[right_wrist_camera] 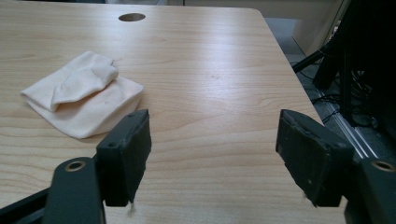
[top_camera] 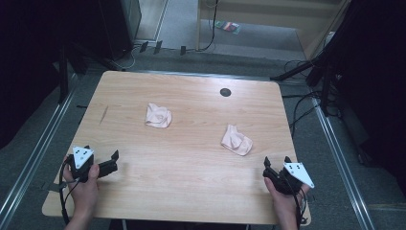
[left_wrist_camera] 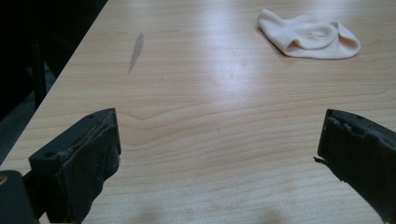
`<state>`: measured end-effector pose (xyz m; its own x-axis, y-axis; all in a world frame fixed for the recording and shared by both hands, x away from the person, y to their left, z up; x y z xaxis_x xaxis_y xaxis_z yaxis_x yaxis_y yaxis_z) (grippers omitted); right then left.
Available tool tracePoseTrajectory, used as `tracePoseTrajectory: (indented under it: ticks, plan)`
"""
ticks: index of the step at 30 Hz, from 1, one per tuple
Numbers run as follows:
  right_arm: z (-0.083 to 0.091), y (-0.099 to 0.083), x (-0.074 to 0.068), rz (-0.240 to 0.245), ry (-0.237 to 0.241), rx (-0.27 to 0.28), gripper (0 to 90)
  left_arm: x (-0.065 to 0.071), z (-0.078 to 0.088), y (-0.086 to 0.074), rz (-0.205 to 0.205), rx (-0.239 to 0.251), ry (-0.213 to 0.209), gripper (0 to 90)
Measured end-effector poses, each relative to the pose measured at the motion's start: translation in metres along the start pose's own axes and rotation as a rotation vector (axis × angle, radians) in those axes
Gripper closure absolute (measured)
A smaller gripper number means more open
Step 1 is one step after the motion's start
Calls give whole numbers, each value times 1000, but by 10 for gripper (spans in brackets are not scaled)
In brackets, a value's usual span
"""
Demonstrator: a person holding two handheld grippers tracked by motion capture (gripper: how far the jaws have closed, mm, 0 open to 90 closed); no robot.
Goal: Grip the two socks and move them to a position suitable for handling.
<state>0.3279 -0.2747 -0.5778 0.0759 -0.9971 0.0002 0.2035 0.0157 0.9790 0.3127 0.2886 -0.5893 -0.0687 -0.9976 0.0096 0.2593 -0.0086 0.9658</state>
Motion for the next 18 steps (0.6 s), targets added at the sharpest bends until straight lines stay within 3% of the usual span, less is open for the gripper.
tracePoseTrajectory:
  ticks: [3, 7, 14, 18]
  plan:
    - [1, 3, -3, -15, 15, -25, 303, 1, 1, 1, 0, 13, -6, 0]
    - [2, 20, -16, 17, 43, 8, 331, 1, 3, 1, 5, 21, -16, 0]
    - [-2, 51, -51, 53, 118, 44, 334, 3, 4, 1, -13, 24, -20, 0]
    - [-14, 54, -71, 43, 161, 12, 319, 2, 3, 0, -12, 16, -17, 0]
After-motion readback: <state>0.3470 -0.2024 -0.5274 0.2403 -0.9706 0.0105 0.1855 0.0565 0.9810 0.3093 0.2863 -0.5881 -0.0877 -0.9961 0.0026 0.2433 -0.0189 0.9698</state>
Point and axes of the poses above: each handheld gripper's, and its own axes: z roughly backward along the jaws, y roughly out of its top, x roughly to its right, the point moved 9 cm from there along -z, roughly forward along the jaws, and after that the axes turned 11 degrees about x, right-handed, at the moved point
